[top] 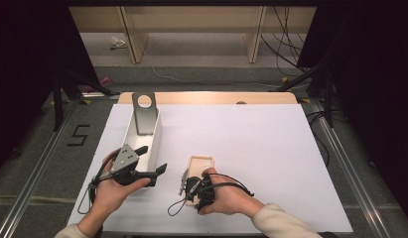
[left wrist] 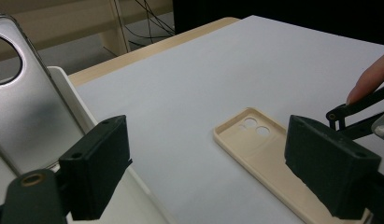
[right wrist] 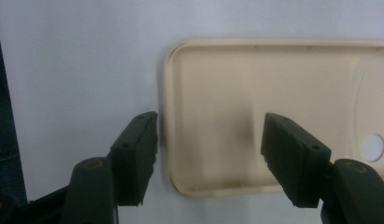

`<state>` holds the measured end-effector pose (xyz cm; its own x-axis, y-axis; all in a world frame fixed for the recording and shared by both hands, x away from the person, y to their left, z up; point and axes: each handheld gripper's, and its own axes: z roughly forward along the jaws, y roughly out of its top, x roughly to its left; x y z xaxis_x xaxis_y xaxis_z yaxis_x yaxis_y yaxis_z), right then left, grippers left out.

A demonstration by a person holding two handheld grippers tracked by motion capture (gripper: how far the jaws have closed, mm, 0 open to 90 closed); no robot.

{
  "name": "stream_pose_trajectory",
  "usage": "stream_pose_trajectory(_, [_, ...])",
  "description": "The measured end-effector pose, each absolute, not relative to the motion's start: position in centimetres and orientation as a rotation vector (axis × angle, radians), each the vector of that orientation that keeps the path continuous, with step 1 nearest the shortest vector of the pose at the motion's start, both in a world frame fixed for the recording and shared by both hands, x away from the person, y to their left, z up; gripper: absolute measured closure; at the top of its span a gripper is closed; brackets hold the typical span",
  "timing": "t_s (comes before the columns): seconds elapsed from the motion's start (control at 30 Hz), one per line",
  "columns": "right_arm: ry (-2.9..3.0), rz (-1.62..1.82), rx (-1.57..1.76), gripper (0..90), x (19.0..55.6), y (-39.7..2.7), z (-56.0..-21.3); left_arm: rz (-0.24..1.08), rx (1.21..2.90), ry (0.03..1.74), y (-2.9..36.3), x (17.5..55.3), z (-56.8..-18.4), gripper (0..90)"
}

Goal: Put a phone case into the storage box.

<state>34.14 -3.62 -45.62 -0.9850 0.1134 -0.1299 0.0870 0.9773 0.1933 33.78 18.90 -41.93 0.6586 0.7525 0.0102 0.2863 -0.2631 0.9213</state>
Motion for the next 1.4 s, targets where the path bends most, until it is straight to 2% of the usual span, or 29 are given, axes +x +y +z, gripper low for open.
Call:
stream_pose_trajectory(0.57, [2.999,0.253,0.117,47.1,34.0,-3.2,-45.8,0.562,1.836,0.825,18.9,33.8,-41.9,14.0])
stream_pose_trajectory(0.87, [3.023,0.239,0.075,59.2,33.7,-3.0,-45.7,0.561,1.834,0.826,18.9,33.8,-41.9,14.0])
stream_pose_trajectory(1.4, [3.034,0.206,0.009,71.9,33.1,-2.8,-45.7,0.559,1.838,0.824,18.8,33.7,-42.0,13.9])
